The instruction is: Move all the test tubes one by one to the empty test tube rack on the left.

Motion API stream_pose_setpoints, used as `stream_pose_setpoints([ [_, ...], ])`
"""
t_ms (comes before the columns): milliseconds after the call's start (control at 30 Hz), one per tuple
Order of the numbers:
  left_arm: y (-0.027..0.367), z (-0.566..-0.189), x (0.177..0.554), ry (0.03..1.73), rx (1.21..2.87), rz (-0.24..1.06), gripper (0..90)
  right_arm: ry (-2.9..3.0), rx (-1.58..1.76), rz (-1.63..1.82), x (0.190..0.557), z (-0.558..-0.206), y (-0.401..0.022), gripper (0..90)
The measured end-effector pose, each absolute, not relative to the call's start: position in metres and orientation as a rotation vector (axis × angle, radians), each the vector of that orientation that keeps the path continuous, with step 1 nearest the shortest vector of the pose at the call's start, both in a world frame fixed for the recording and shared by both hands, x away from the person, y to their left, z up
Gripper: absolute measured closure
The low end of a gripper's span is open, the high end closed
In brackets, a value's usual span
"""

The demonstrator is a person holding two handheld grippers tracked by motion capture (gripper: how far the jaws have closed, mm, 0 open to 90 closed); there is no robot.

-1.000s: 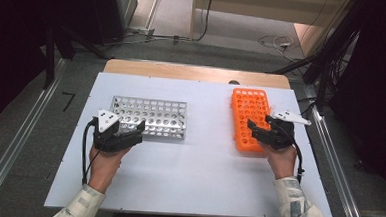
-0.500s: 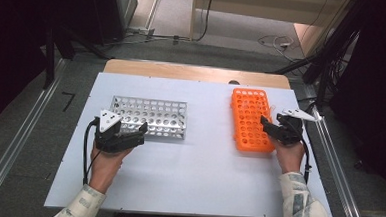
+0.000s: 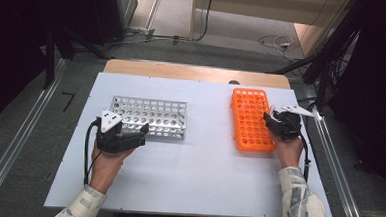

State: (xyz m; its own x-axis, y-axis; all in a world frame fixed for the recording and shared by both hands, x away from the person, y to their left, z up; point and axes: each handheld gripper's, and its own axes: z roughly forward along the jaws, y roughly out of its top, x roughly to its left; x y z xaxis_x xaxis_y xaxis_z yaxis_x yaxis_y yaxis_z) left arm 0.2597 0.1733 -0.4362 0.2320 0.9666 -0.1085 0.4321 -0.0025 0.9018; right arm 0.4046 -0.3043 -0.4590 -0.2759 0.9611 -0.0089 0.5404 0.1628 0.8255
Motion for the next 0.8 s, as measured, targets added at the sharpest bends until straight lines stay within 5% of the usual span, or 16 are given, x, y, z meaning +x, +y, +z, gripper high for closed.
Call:
stream_pose_setpoints([
  [500,0.1725,-0.4375,0.2602,1.346,1.603,0.73,8.1,1.928,1.4,0.945,0.4121,-0.4648,-0.3025,71.5],
  [800,0.173,-0.4376,0.2603,1.348,1.602,0.731,8.1,1.916,1.391,0.957,0.41,-0.461,-0.3019,72.7],
])
